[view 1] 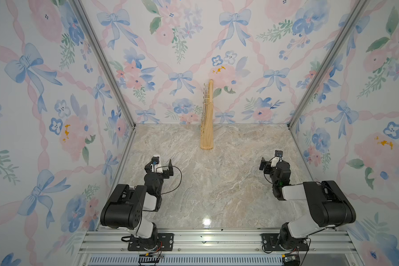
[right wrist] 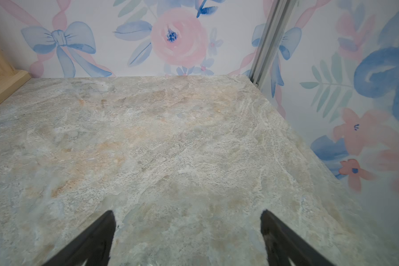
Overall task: Take the necklace off the jewelry display stand
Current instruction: Adjust the stand at the center of the board.
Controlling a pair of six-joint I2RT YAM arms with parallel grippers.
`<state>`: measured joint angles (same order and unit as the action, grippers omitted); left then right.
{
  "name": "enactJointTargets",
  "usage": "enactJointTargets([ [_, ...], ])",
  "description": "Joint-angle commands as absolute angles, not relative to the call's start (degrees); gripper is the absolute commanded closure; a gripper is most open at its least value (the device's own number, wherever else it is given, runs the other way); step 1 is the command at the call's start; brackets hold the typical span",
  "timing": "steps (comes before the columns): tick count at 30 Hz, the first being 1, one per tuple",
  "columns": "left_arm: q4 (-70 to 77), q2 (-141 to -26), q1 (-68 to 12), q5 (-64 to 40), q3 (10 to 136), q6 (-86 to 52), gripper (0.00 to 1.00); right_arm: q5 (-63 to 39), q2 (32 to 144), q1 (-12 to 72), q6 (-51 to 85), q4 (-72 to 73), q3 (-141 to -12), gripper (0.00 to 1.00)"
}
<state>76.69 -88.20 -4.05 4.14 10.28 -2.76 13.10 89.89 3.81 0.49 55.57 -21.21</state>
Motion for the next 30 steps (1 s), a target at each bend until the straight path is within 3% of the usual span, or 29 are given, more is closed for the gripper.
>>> enactJointTargets([
  [1,77.4,-88.5,-3.7,3.2,10.7,-3.3,0.02,12.7,89.3,3.9,1.2,56.0,-20.7,0.01],
  [30,77.3,-88.7,-3.0,2.0,10.6,-3.6,0.02,12.7,89.2,3.9,1.2,55.9,-20.7,0.01],
])
